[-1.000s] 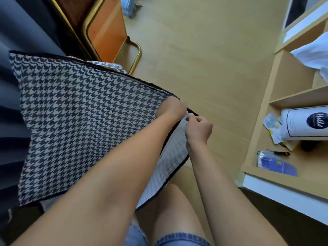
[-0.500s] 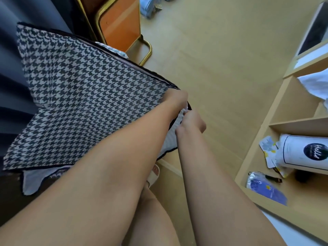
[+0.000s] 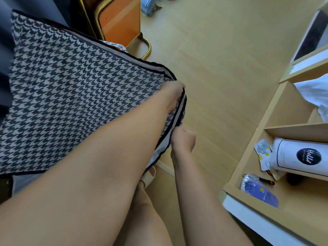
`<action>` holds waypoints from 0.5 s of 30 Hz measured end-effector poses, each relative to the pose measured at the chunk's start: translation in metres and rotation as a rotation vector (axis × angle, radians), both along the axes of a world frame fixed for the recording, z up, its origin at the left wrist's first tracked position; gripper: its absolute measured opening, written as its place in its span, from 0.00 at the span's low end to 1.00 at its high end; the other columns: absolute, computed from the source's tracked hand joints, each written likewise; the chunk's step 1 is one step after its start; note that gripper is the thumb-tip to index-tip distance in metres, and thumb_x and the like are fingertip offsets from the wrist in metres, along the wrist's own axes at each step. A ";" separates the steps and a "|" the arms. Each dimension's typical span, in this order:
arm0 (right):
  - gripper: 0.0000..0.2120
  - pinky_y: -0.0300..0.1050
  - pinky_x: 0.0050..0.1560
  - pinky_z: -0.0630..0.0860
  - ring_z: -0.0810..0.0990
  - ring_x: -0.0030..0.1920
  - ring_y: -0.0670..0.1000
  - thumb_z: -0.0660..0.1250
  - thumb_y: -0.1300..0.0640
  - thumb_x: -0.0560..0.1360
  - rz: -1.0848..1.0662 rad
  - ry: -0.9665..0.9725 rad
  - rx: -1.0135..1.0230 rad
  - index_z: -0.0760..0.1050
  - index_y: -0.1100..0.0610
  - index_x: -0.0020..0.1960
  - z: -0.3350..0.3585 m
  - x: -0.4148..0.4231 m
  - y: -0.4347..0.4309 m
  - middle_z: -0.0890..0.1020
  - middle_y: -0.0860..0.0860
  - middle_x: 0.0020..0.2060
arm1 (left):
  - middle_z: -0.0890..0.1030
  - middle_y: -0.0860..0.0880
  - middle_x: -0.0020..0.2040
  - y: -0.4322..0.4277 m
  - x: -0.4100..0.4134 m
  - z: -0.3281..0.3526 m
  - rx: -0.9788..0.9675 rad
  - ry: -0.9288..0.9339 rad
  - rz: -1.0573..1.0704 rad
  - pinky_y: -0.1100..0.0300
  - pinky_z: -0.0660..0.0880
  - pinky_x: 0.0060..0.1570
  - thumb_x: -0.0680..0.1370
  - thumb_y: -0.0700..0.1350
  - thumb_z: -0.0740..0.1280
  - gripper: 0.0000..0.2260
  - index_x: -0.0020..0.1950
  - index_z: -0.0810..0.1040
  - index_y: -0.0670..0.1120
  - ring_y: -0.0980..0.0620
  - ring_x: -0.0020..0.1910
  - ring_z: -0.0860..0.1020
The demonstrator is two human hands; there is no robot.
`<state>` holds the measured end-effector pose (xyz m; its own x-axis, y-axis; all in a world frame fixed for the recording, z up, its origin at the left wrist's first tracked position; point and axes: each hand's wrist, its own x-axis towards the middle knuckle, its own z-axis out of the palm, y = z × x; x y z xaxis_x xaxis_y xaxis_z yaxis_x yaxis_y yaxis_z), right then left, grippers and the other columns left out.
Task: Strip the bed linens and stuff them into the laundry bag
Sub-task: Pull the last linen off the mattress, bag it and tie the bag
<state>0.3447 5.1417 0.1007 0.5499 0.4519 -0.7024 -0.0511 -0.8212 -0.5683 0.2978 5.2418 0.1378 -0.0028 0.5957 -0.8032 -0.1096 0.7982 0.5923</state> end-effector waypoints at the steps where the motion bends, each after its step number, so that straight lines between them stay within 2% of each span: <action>1: 0.19 0.45 0.32 0.52 0.56 0.29 0.51 0.60 0.66 0.72 -0.007 0.047 0.024 0.55 0.55 0.29 0.001 -0.002 -0.005 0.59 0.51 0.26 | 0.72 0.37 0.68 0.001 0.002 -0.006 0.022 0.030 0.005 0.49 0.71 0.62 0.81 0.44 0.62 0.19 0.69 0.70 0.35 0.40 0.67 0.72; 3: 0.17 0.42 0.29 0.53 0.57 0.26 0.50 0.62 0.65 0.73 -0.006 0.091 0.051 0.61 0.55 0.29 0.003 -0.004 -0.007 0.62 0.50 0.24 | 0.79 0.38 0.58 -0.006 0.004 -0.014 0.111 0.122 -0.092 0.51 0.74 0.50 0.79 0.52 0.64 0.22 0.63 0.75 0.36 0.41 0.53 0.79; 4: 0.14 0.40 0.27 0.54 0.59 0.24 0.48 0.62 0.65 0.72 -0.037 0.124 0.051 0.65 0.56 0.30 0.000 -0.004 -0.004 0.65 0.50 0.24 | 0.81 0.40 0.49 -0.013 0.005 -0.019 0.151 0.161 -0.174 0.54 0.71 0.43 0.78 0.56 0.65 0.22 0.54 0.77 0.37 0.45 0.42 0.78; 5: 0.12 0.40 0.26 0.55 0.61 0.25 0.48 0.62 0.65 0.72 -0.036 0.142 0.044 0.67 0.56 0.31 -0.003 -0.002 -0.001 0.67 0.50 0.24 | 0.78 0.43 0.39 -0.022 0.004 -0.026 0.196 0.205 -0.268 0.56 0.67 0.37 0.76 0.59 0.66 0.21 0.43 0.76 0.40 0.48 0.35 0.73; 6: 0.11 0.41 0.28 0.57 0.63 0.27 0.49 0.62 0.64 0.70 0.023 0.132 0.045 0.68 0.56 0.30 -0.007 -0.002 0.000 0.70 0.51 0.25 | 0.75 0.46 0.35 -0.033 0.001 -0.031 0.213 0.295 -0.365 0.57 0.65 0.35 0.75 0.61 0.66 0.21 0.37 0.74 0.43 0.49 0.33 0.71; 7: 0.08 0.43 0.31 0.60 0.66 0.30 0.50 0.61 0.62 0.67 0.095 0.107 0.064 0.69 0.56 0.30 -0.011 -0.004 -0.003 0.72 0.52 0.27 | 0.75 0.46 0.36 -0.044 -0.002 -0.039 0.235 0.394 -0.449 0.56 0.65 0.36 0.75 0.61 0.67 0.20 0.38 0.74 0.43 0.48 0.36 0.73; 9: 0.05 0.45 0.36 0.64 0.70 0.35 0.51 0.60 0.59 0.65 0.252 0.080 0.062 0.72 0.57 0.31 -0.015 -0.011 -0.011 0.76 0.54 0.31 | 0.80 0.44 0.46 -0.057 -0.016 -0.060 0.190 0.560 -0.587 0.55 0.69 0.43 0.75 0.57 0.66 0.17 0.48 0.78 0.42 0.44 0.47 0.77; 11: 0.07 0.41 0.32 0.63 0.69 0.33 0.50 0.61 0.60 0.68 0.395 0.102 -0.011 0.71 0.58 0.31 -0.022 -0.020 -0.033 0.74 0.53 0.30 | 0.80 0.43 0.52 -0.059 -0.030 -0.069 0.224 0.624 -0.703 0.55 0.70 0.46 0.77 0.54 0.64 0.14 0.52 0.78 0.44 0.42 0.53 0.77; 13: 0.12 0.37 0.24 0.60 0.65 0.26 0.47 0.61 0.64 0.72 0.369 0.188 -0.134 0.68 0.57 0.31 -0.028 -0.031 -0.057 0.70 0.51 0.27 | 0.80 0.44 0.50 -0.051 -0.036 -0.069 0.353 0.610 -0.708 0.55 0.70 0.44 0.79 0.53 0.63 0.12 0.49 0.78 0.45 0.43 0.51 0.76; 15: 0.13 0.35 0.21 0.58 0.63 0.23 0.45 0.60 0.67 0.73 0.267 0.303 -0.238 0.67 0.57 0.32 -0.030 -0.043 -0.077 0.67 0.51 0.26 | 0.78 0.47 0.45 -0.043 -0.038 -0.063 0.438 0.553 -0.661 0.56 0.67 0.40 0.79 0.52 0.62 0.11 0.42 0.75 0.46 0.46 0.47 0.74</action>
<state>0.3012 5.0643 0.0709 0.1907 0.3568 -0.9145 0.0448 -0.9338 -0.3550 0.2599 5.1991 0.0746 0.1297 0.8589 -0.4954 0.6660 0.2947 0.6853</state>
